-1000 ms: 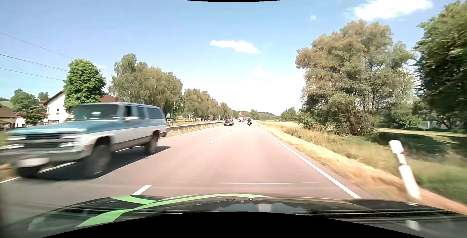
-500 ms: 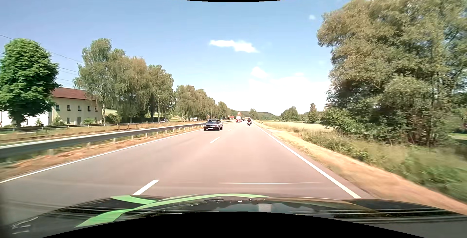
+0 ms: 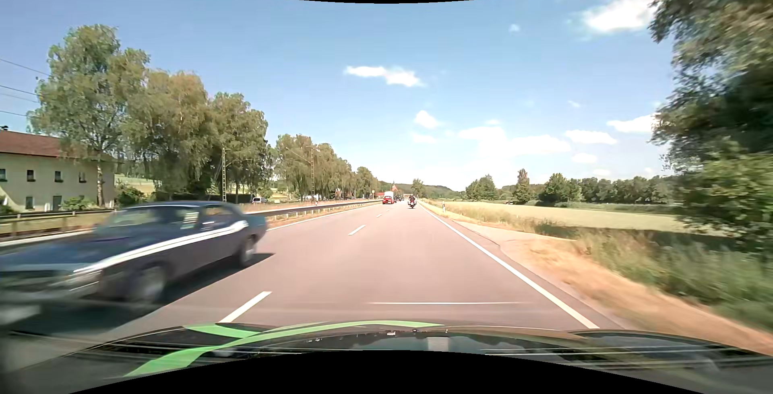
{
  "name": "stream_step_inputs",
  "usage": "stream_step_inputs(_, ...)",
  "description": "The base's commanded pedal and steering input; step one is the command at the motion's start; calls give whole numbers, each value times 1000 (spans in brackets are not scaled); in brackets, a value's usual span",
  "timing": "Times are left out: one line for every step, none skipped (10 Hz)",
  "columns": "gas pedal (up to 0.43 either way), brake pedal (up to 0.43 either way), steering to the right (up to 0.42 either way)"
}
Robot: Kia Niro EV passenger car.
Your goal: Follow the waypoints while adhering to traffic rules and regulations
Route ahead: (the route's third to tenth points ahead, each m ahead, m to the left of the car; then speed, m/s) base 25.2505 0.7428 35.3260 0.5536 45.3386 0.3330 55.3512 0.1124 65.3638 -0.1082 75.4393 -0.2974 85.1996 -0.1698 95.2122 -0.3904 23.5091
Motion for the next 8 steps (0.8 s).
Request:
stream_step_inputs(220,0,0)
stream_step_inputs(220,0,0)
stream_step_inputs(220,0,0)
stream_step_inputs(220,0,0)
stream_step_inputs(220,0,0)
stream_step_inputs(220,0,-1)
stream_step_inputs(220,0,-3)
stream_step_inputs(220,0,-3)
